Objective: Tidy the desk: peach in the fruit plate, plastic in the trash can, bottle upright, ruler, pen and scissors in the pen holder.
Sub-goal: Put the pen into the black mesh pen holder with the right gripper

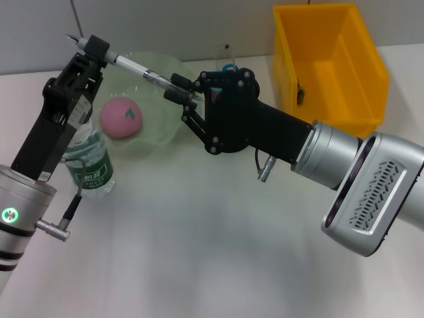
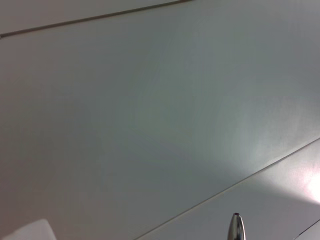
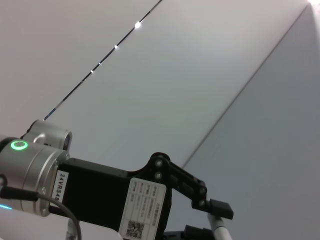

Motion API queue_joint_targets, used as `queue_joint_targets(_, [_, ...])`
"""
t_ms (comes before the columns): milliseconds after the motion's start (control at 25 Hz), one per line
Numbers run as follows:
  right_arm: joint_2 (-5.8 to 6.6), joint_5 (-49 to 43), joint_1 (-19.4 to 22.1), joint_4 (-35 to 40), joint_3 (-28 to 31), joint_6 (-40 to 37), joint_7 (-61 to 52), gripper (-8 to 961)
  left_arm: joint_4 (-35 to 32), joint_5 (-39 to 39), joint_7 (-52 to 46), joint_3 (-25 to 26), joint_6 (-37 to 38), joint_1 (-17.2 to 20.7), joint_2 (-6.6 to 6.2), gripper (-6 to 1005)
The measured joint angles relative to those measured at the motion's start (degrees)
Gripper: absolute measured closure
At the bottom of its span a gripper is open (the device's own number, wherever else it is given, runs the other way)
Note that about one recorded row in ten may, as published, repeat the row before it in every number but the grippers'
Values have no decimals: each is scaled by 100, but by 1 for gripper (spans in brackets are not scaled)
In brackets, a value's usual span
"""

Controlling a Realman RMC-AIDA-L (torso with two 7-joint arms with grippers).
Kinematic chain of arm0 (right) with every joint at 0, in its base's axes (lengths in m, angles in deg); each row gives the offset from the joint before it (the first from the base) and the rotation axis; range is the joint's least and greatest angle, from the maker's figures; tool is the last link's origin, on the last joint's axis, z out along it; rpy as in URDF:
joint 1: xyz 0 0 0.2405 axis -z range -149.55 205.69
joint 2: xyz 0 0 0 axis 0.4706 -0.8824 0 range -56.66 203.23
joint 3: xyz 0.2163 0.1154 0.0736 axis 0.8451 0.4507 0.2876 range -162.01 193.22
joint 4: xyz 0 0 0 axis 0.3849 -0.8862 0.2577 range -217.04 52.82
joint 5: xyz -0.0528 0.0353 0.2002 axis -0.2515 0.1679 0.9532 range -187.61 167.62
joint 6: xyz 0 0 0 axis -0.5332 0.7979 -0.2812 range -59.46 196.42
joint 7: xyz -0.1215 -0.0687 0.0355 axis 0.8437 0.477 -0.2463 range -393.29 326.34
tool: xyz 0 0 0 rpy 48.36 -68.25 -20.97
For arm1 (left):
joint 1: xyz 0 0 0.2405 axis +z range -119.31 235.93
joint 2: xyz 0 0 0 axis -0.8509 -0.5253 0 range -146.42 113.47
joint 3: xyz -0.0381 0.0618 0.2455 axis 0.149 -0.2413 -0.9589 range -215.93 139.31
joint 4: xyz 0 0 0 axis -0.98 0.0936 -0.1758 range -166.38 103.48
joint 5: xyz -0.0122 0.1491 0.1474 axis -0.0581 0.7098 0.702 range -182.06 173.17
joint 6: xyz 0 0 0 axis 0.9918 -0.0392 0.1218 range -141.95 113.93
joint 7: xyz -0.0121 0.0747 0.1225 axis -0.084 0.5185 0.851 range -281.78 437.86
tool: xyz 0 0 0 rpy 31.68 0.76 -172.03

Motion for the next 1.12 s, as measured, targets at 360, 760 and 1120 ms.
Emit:
queue_joint_targets(360, [0, 0, 0, -13, 10, -7, 1, 823, -70, -3, 15, 30, 24, 24, -4, 603])
queue_joint_targets(760, [0, 0, 42, -149, 433, -261, -61, 822, -339, 88, 172, 5, 176, 11, -9, 455])
queue_joint_targets(1120, [6, 8, 319, -213, 1369, -841, -1237, 822, -1122, 549, 1177, -80, 858, -4, -41, 136])
